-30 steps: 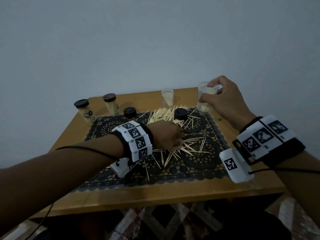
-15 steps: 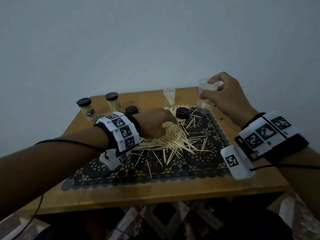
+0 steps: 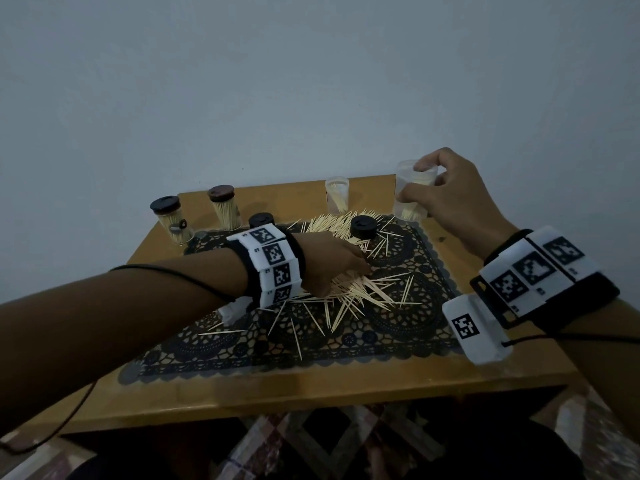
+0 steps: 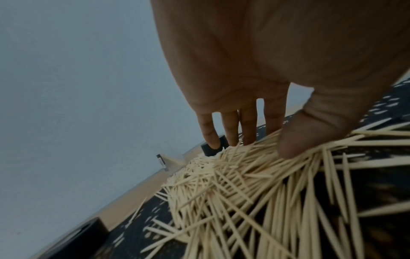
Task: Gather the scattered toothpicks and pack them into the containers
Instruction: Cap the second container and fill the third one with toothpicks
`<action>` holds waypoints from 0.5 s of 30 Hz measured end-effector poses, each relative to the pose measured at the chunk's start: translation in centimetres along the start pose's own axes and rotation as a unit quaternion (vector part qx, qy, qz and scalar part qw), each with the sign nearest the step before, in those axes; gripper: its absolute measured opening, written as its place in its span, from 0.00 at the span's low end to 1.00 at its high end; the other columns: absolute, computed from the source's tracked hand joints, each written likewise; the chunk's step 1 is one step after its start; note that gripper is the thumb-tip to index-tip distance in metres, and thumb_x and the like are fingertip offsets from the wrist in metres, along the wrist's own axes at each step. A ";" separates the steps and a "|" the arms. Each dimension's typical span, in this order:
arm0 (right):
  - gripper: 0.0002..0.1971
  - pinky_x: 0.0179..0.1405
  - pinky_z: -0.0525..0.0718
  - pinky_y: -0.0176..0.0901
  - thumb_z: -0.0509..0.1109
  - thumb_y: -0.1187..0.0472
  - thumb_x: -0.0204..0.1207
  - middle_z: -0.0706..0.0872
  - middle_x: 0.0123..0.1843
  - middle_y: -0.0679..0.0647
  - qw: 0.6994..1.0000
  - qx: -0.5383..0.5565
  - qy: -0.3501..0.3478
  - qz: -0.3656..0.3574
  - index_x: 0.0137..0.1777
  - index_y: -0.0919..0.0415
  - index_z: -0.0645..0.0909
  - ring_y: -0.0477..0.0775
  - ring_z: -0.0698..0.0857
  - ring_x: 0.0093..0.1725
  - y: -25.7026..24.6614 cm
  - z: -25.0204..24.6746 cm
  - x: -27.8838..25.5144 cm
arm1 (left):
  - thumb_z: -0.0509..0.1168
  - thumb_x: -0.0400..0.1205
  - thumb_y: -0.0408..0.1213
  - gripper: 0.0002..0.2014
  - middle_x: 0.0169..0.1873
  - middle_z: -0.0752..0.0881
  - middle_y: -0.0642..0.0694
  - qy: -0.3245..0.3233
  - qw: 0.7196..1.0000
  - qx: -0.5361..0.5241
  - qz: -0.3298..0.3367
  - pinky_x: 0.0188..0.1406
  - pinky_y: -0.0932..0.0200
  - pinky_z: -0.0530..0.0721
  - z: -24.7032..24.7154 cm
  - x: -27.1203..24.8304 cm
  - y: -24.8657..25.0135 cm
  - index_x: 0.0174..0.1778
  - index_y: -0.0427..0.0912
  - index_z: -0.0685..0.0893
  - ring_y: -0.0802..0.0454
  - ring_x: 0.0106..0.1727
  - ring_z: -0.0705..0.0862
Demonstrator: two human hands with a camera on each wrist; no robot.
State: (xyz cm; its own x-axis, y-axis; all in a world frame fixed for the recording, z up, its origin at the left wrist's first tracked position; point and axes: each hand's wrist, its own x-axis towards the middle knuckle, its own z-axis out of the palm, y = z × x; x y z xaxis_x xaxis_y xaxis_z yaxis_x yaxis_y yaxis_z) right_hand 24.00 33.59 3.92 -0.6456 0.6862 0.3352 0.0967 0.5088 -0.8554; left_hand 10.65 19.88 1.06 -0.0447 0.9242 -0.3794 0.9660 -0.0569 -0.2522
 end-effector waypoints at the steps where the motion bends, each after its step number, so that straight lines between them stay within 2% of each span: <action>1: 0.22 0.49 0.87 0.66 0.80 0.56 0.63 0.84 0.53 0.55 1.000 0.002 -0.001 0.000 0.56 0.56 0.77 0.58 0.85 0.49 0.0 0.0 0.0 | 0.70 0.75 0.34 0.38 0.79 0.67 0.50 -0.002 1.000 -0.003 0.000 0.66 0.52 0.75 0.1 -0.3 -0.2 0.81 0.51 0.64 0.47 0.73 0.72; 5: 0.21 0.49 0.87 0.65 0.80 0.56 0.64 0.85 0.50 0.56 1.000 0.003 -0.010 0.001 0.55 0.54 0.77 0.59 0.86 0.47 -0.1 0.3 -0.1 | 0.69 0.76 0.39 0.37 0.80 0.66 0.48 -0.006 1.000 -0.008 0.003 0.73 0.48 0.72 0.7 -1.0 -1.0 0.82 0.49 0.63 0.48 0.77 0.68; 7: 0.21 0.48 0.87 0.64 0.80 0.55 0.64 0.85 0.49 0.58 1.000 0.000 -0.014 -0.002 0.55 0.53 0.77 0.62 0.86 0.47 -0.1 0.5 -0.2 | 0.69 0.77 0.39 0.37 0.79 0.66 0.48 0.004 1.000 0.001 0.007 0.74 0.48 0.72 1.0 -1.0 -1.4 0.82 0.49 0.63 0.48 0.78 0.67; 11: 0.24 0.47 0.85 0.62 0.78 0.48 0.57 0.85 0.51 0.59 1.000 -0.013 -0.022 -0.007 0.53 0.51 0.77 0.62 0.85 0.49 0.1 1.2 -0.5 | 0.67 0.81 0.42 0.31 0.78 0.69 0.48 0.041 0.998 0.043 0.017 0.76 0.46 0.68 1.5 -0.9 -1.8 0.81 0.49 0.66 0.48 0.81 0.61; 13: 0.23 0.47 0.85 0.62 0.78 0.49 0.59 0.84 0.51 0.59 0.999 -0.018 -0.031 -0.003 0.54 0.51 0.77 0.62 0.85 0.49 0.4 1.5 -0.6 | 0.66 0.82 0.43 0.28 0.76 0.71 0.48 0.059 0.997 0.038 0.017 0.76 0.47 0.68 1.8 -0.8 -2.1 0.79 0.49 0.68 0.48 0.79 0.62; 15: 0.21 0.48 0.85 0.62 0.79 0.53 0.63 0.84 0.52 0.60 0.999 -0.026 -0.040 -0.001 0.55 0.52 0.77 0.62 0.85 0.49 0.7 1.9 -0.5 | 0.66 0.82 0.44 0.26 0.72 0.76 0.48 0.083 0.996 0.024 0.018 0.72 0.47 0.72 2.0 -0.7 -2.4 0.77 0.49 0.72 0.48 0.75 0.67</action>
State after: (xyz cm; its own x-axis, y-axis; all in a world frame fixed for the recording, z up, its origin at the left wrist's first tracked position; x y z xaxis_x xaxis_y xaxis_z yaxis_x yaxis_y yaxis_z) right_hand 22.97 32.64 2.44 -0.7044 0.6420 0.3029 0.1330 0.5386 -0.8320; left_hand 7.82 18.60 0.12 0.0370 0.9704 -0.2386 0.9528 -0.1063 -0.2843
